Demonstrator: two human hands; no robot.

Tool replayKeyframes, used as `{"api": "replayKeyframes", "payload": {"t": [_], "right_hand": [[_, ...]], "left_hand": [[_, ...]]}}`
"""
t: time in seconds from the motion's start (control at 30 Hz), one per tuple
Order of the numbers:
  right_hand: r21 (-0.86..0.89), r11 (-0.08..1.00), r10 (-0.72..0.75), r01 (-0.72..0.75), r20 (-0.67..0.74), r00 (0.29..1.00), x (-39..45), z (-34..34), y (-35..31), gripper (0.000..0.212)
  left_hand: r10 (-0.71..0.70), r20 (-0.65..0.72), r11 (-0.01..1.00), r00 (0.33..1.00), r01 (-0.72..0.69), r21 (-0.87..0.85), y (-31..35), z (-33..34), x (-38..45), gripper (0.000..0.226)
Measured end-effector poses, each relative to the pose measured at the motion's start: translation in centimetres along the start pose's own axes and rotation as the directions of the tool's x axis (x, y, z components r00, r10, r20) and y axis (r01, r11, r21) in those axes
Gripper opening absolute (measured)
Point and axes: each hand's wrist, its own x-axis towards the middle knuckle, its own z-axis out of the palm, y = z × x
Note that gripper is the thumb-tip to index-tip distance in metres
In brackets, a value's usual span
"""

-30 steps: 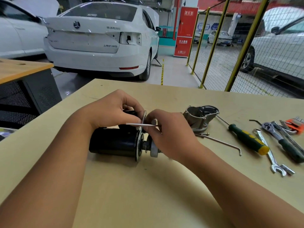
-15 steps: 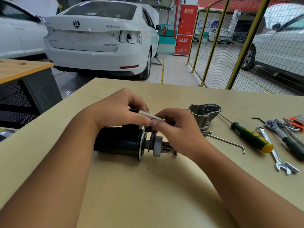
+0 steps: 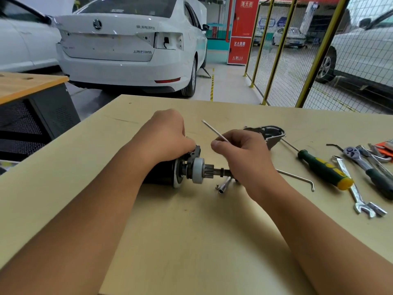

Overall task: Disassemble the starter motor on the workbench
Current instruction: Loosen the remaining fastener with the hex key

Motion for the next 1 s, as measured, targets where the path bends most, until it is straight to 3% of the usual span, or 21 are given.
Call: {"api": "replayKeyframes", "payload": {"t": [0.13, 0.4, 0.53, 0.63, 0.77, 0.9, 1.0], "right_hand": [[-0.025, 0.999, 0.025, -0.023, 0.063, 0.998, -0.2, 0.2, 0.2, 0.011], [-0.051, 0.998, 0.027, -0.025, 0.034, 0.999, 0.1, -0.7, 0.1, 0.011], [-0.108, 0.994, 0.006, -0.003, 0.025, 1.0, 0.1, -1.0, 0.0, 0.016], [-0.112, 0.994, -0.008, 0.008, 0.002, 1.0, 0.2, -1.1, -0.2, 0.042], [-0.103, 0.995, -0.008, 0.007, -0.004, 1.0, 0.4, -1.4, -0.8, 0.065], [-0.105, 0.994, -0.006, 0.004, -0.022, 1.0, 0.2, -1.6, -0.8, 0.053], [-0.105, 0.989, -0.106, 0.106, 0.002, 0.994, -0.2, -1.2, -0.7, 0.037]], "left_hand": [[-0.023, 0.059, 0.992, 0.998, 0.03, -0.124, -0.4, 0.2, 0.3, 0.017], [0.144, 0.262, 0.978, 0.954, -0.097, -0.183, -3.0, -1.2, 0.4, 0.033], [0.201, 0.455, 0.976, 0.868, -0.138, -0.168, -3.9, -2.4, 0.1, 0.064], [0.229, 0.583, 0.973, 0.779, -0.187, -0.133, -4.9, -3.0, 0.3, 0.087], [0.25, 0.53, 0.968, 0.811, -0.225, -0.113, -5.1, -2.4, 0.7, 0.091], [0.251, 0.464, 0.968, 0.849, -0.209, -0.141, -5.6, -2.1, 1.2, 0.089], [0.216, 0.42, 0.972, 0.881, -0.154, -0.177, -6.1, -2.1, 1.6, 0.084]]}}
